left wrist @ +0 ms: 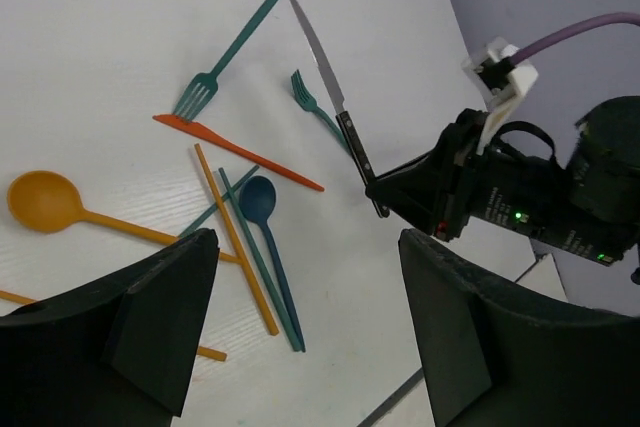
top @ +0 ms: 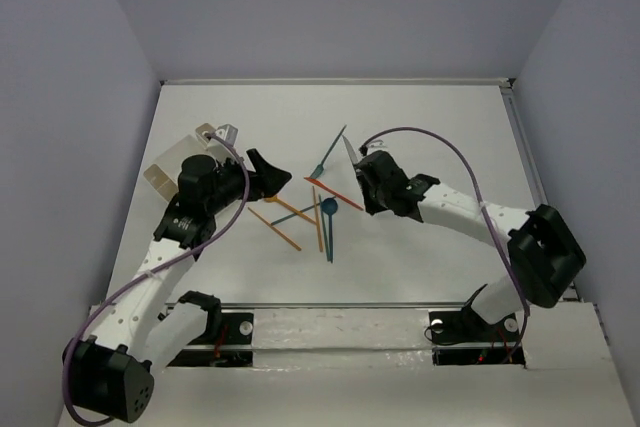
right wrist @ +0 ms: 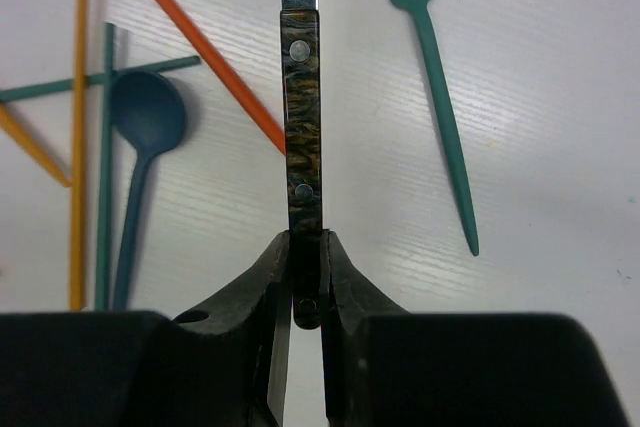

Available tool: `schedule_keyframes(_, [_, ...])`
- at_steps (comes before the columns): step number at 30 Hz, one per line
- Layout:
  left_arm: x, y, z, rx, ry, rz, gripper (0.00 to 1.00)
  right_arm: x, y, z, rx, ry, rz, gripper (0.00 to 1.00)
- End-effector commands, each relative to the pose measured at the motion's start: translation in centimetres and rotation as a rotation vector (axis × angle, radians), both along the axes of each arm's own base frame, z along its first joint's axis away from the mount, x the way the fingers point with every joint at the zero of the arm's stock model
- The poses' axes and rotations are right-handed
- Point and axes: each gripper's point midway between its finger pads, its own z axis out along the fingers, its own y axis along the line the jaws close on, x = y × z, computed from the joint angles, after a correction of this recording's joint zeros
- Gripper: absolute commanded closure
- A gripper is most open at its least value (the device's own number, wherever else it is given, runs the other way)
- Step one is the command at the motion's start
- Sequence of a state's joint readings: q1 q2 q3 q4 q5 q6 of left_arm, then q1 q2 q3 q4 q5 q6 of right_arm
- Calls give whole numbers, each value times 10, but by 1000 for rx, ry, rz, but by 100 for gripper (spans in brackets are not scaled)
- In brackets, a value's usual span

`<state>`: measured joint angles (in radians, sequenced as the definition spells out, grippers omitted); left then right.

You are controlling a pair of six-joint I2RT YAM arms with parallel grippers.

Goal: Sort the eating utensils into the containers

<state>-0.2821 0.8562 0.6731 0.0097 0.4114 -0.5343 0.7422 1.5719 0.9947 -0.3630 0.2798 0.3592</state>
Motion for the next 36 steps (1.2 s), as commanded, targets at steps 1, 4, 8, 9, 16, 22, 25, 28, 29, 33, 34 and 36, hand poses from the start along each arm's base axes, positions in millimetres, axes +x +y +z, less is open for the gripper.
schedule_keyframes(1, [3,-16,20,-89,-32,-43,30,-6,9,48,88,-87,43,100])
schedule_keyframes(4, [0,-31,20,-120,-20,-73,35,-17,7,51,96,-52,59,100])
schedule_keyframes(8, [-1,-47,14,-131,5,-93,37,-28,1,48,96,-44,55,100])
schedule_keyframes(9, [1,-49,13,-131,3,-88,37,-28,0,49,100,-52,49,100])
schedule_keyframes(16, [-1,-89,6,-135,30,-153,44,-34,17,89,253,-160,114,100])
schedule_keyframes(22, [10,-122,6,-129,15,-150,49,-45,51,111,347,-201,203,100])
schedule_keyframes(25, [23,-127,7,-126,-4,-116,49,-53,65,115,366,-208,236,100])
schedule_keyframes(28, [29,-136,4,-125,2,-119,51,-60,76,118,386,-211,265,100])
schedule_keyframes(29, [32,-136,3,-118,3,-108,52,-59,76,118,385,-214,262,100])
schedule_keyframes(33, [32,-140,-11,-71,29,-98,55,-60,81,126,408,-233,273,100])
schedule_keyframes(34, [30,-142,-13,-65,31,-102,56,-63,83,126,413,-235,282,100])
schedule_keyframes(36, [29,-140,-16,-59,35,-97,59,-62,83,130,422,-248,278,100])
